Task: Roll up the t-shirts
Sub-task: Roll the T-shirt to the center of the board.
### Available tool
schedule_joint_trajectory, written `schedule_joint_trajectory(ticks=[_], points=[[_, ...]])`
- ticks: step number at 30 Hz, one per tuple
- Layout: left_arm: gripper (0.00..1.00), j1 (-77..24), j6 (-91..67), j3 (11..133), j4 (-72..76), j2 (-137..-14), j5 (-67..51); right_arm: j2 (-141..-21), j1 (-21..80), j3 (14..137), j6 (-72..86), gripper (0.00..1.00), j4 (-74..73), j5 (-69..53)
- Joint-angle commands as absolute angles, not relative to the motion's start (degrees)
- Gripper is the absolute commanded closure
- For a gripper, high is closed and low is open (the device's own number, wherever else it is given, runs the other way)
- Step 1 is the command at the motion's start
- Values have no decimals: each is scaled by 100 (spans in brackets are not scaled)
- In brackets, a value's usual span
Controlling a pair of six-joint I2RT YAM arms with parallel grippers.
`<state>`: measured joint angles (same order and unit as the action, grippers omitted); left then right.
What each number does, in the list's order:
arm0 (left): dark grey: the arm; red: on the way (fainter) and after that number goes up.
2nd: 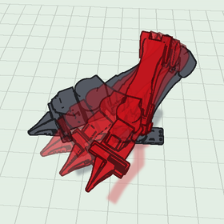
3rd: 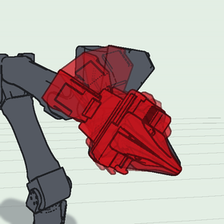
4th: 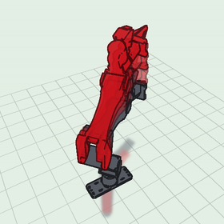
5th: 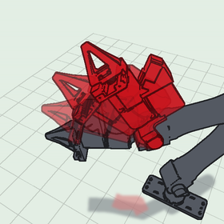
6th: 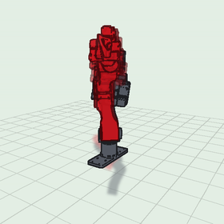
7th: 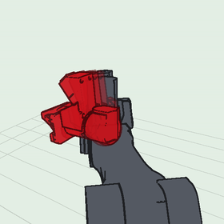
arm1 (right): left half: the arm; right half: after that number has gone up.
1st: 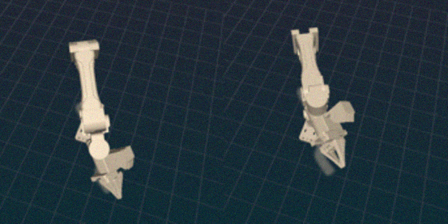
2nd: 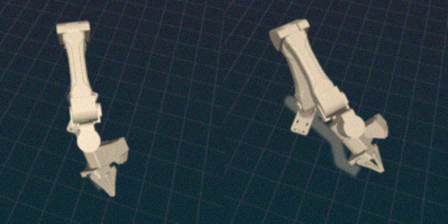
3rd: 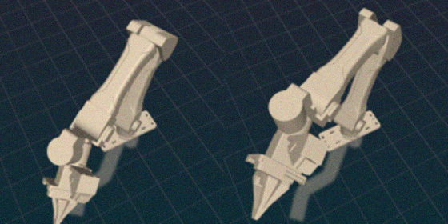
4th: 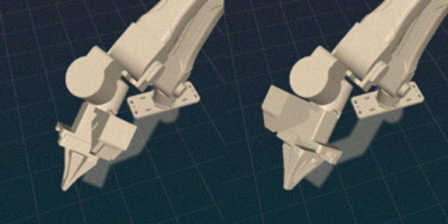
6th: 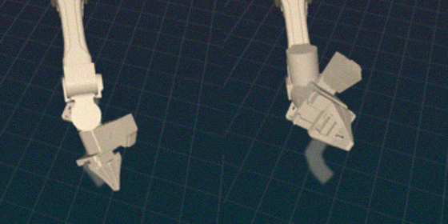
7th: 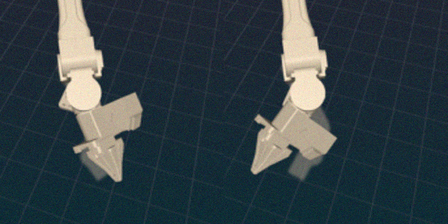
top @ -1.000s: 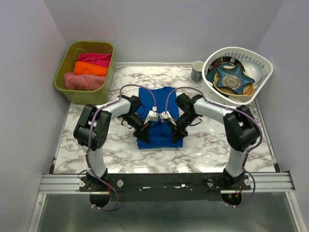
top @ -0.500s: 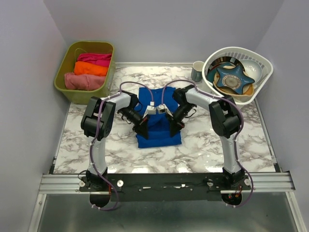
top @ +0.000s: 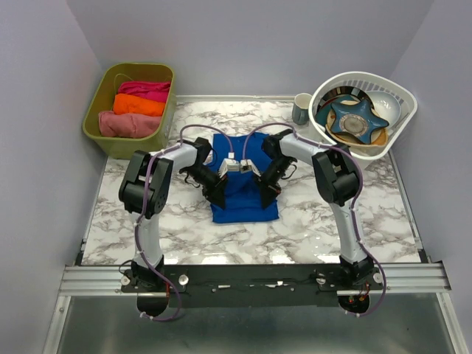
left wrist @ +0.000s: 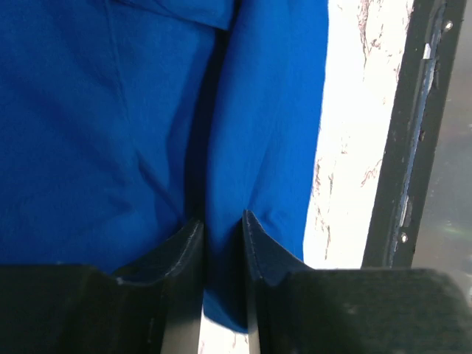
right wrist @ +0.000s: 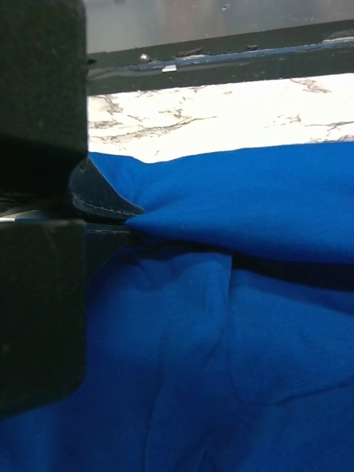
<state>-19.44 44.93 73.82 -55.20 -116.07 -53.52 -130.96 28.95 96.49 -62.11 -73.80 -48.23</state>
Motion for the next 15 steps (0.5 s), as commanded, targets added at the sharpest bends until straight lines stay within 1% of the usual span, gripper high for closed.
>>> schedule_joint_trajectory(ticks=[1,3,4,6,7,9,10,11,12,13,14,15], points=[[65,-1890,4500,7111,-5458,-10471,-4570,-13359,2979,9781,-5871,93,-7690,-3691],[64,-1890,4526,6927,-5362,-10066,-4474,-13377,2997,9835,-5828,93,-7682,-3718],[61,-1890,4535,6830,-5248,-9576,-4465,-13386,3023,9852,-5697,93,-7586,-3683],[54,-2029,4614,6278,-4678,-8986,-4281,-13455,3041,9922,-5608,92,-7576,-3656],[50,-2135,4693,6006,-4406,-8347,-4150,-13508,3058,9958,-5477,92,-7576,-3621],[46,-2442,4868,5040,-3467,-7694,-3579,-13622,3067,10151,-5327,91,-7637,-3569],[42,-2809,4869,4679,-3054,-7038,-3377,-13754,3076,10221,-5204,91,-7699,-3560],[41,-2978,4878,3962,-2284,-6727,-3131,-13798,3076,10274,-5142,91,-7699,-3533],[39,-3136,4939,3625,-1920,-6437,-2807,-13825,3076,10335,-5081,91,-7699,-3507],[36,-3494,4966,3299,-1568,-5877,-2630,-13843,3085,10362,-5019,91,-7673,-3489],[34,-3646,5001,2687,-886,-5636,-2497,-13851,3085,10380,-4992,91,-7655,-3489],[32,-3813,5044,2402,-522,-5416,-2165,-13843,3085,10432,-4975,91,-7647,-3489]])
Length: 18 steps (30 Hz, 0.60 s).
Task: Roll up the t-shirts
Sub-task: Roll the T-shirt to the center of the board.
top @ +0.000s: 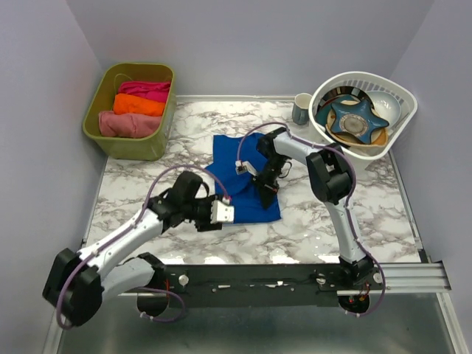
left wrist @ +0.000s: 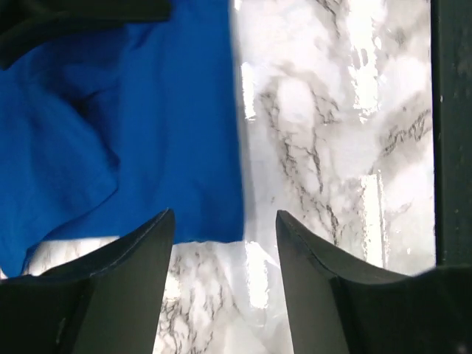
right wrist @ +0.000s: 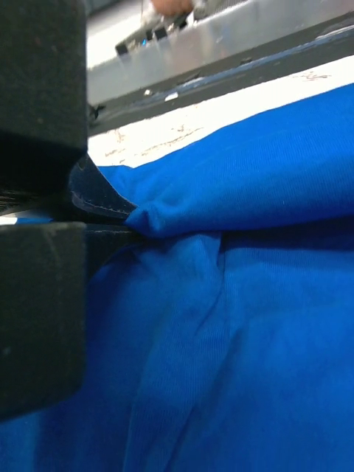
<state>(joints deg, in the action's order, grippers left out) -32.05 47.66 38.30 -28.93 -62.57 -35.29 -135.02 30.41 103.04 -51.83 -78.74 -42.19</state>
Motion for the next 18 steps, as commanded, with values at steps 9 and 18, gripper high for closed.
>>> schedule_joint_trajectory(ticks=[9,18], points=[[26,-4921,5308,1143,1212,-4904,-950,-14070,3094,10722,-4764,91,-7725,-3463],[26,-5660,5625,572,2407,-5668,-177,-14396,3103,11161,-4720,91,-8085,-3463]])
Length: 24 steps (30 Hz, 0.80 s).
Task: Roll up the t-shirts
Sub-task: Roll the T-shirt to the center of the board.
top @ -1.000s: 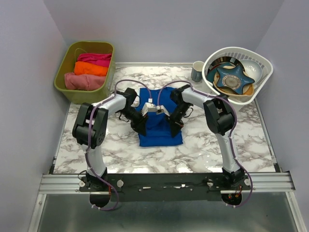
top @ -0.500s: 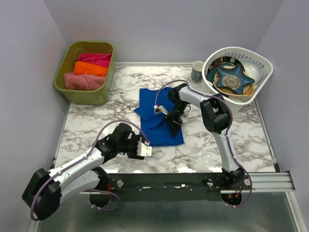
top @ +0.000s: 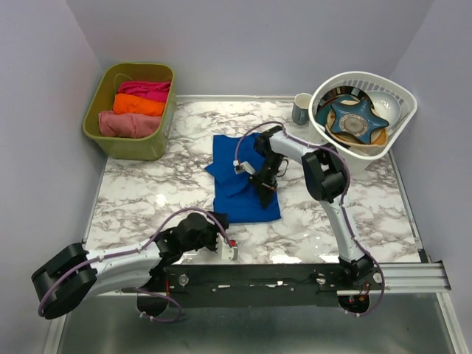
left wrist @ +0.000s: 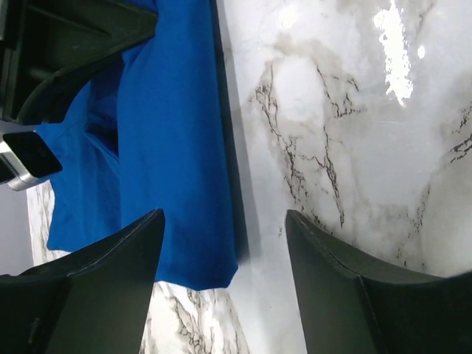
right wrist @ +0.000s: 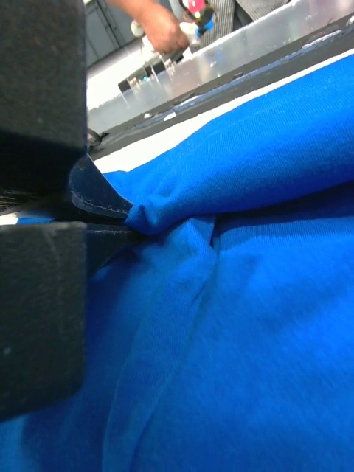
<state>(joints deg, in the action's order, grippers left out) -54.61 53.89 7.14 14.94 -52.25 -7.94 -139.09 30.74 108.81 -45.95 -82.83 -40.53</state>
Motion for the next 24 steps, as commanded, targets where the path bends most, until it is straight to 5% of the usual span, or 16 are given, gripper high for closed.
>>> schedule_joint_trajectory(ticks=[1,9,15,19,24], points=[[26,-5738,5703,536,2574,-5965,-71,-14440,3103,11197,-4720,91,-8164,-3463],[35,-5871,6099,378,3507,-7022,317,-14668,3120,11434,-4808,91,-8437,-3489],[51,-5889,5915,738,2857,-7496,553,-14827,3120,11716,-4896,91,-8684,-3560],[77,-5880,5696,1142,2234,-7786,519,-14793,3129,11690,-4913,89,-8666,-3559],[92,-5828,5370,1555,1321,-7743,134,-14327,3120,11181,-4817,72,-8131,-3516]])
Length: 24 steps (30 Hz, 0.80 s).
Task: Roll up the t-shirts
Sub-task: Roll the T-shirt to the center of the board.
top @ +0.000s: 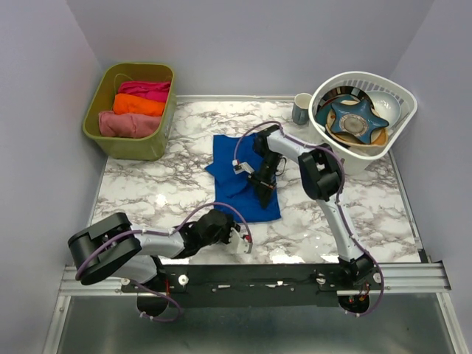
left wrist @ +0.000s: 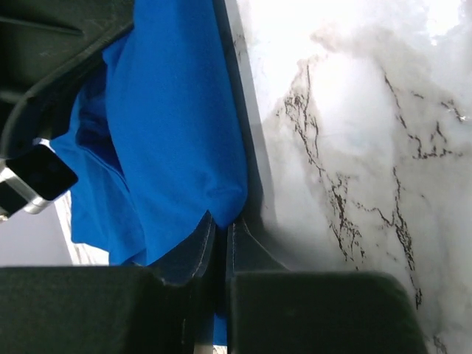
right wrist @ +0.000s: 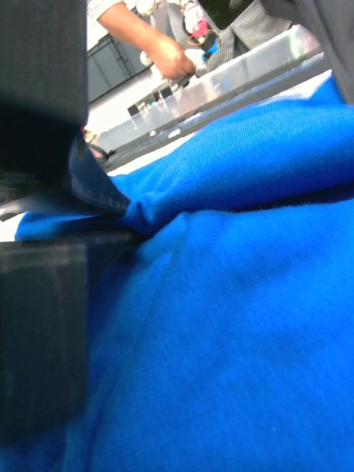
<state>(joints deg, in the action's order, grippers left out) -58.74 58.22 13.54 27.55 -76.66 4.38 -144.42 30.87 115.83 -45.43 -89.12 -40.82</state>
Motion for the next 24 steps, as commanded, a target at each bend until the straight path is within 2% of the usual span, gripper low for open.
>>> schedule_joint_trajectory(ticks=[1,5,7,8,12,13,16,19,24], points=[[96,-5801,5327,1634,1136,-7726,27,-14204,3111,10953,-4764,70,-7825,-3524],[100,-5626,5195,2074,274,-7665,-561,-13124,2962,9942,-4518,47,-6533,-3761],[100,-5502,5177,2302,-139,-7647,-938,-12465,2840,9634,-4579,43,-6024,-3867],[100,-5441,5072,2494,-306,-7638,-1080,-12263,2787,9337,-4518,37,-5803,-3893],[100,-5116,4800,2916,-1027,-7594,-1757,-11112,2505,8265,-4553,36,-4810,-4017],[100,-4967,4790,3014,-1141,-7568,-1906,-10518,2479,7966,-4727,36,-4303,-4034],[100,-4633,4711,3304,-1467,-7585,-2425,-9226,2496,6298,-5132,35,-3004,-4288],[100,-4334,4737,3664,-1915,-7787,-2978,-8510,2766,5068,-5386,31,-2068,-4211],[100,-3859,4755,4287,-2714,-8252,-3620,-7726,3225,4228,-5897,30,-1521,-3859]])
